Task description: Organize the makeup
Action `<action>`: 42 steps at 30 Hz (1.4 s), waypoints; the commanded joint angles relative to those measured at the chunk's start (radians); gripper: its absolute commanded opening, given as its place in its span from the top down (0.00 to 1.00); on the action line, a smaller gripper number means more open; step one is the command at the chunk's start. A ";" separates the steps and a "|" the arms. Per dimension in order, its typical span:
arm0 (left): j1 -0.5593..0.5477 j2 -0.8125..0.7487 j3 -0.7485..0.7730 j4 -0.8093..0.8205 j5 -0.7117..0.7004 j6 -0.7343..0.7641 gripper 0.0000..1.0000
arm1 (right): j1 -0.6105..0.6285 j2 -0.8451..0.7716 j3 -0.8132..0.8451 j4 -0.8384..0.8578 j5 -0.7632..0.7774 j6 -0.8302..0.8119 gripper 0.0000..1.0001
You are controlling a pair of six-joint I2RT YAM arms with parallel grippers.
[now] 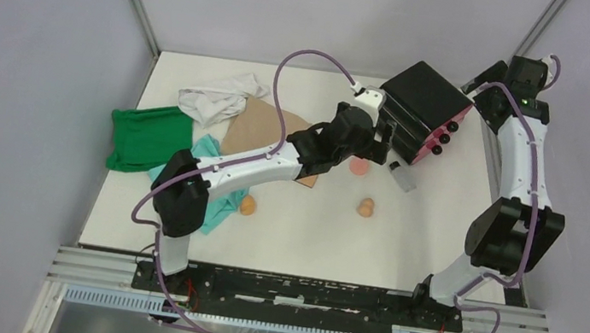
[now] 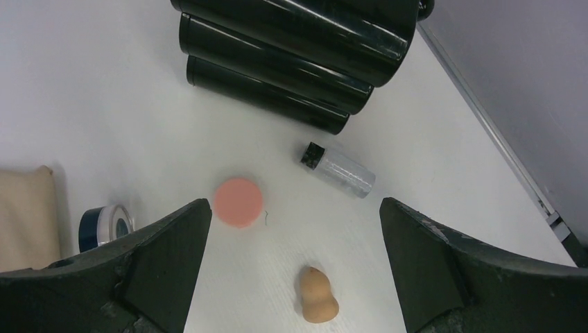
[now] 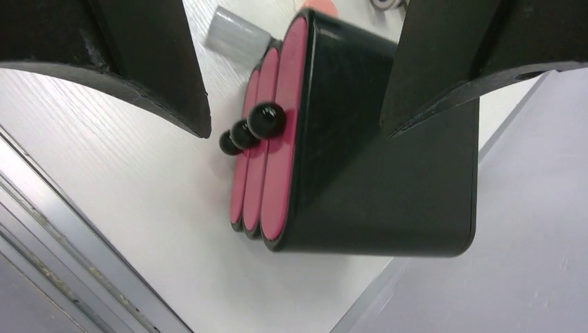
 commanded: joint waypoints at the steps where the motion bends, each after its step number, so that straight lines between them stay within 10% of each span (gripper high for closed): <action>1: 0.041 0.003 0.036 0.024 0.081 0.054 0.01 | -0.018 0.082 0.088 0.108 -0.028 0.037 0.00; 20: 0.190 -0.276 -0.273 -0.007 0.295 -0.080 0.01 | -0.042 0.495 0.516 -0.001 -0.064 0.104 0.01; 42: 0.192 -0.552 -0.636 -0.015 0.295 -0.156 0.01 | 0.009 0.121 -0.216 0.361 -0.234 0.290 0.03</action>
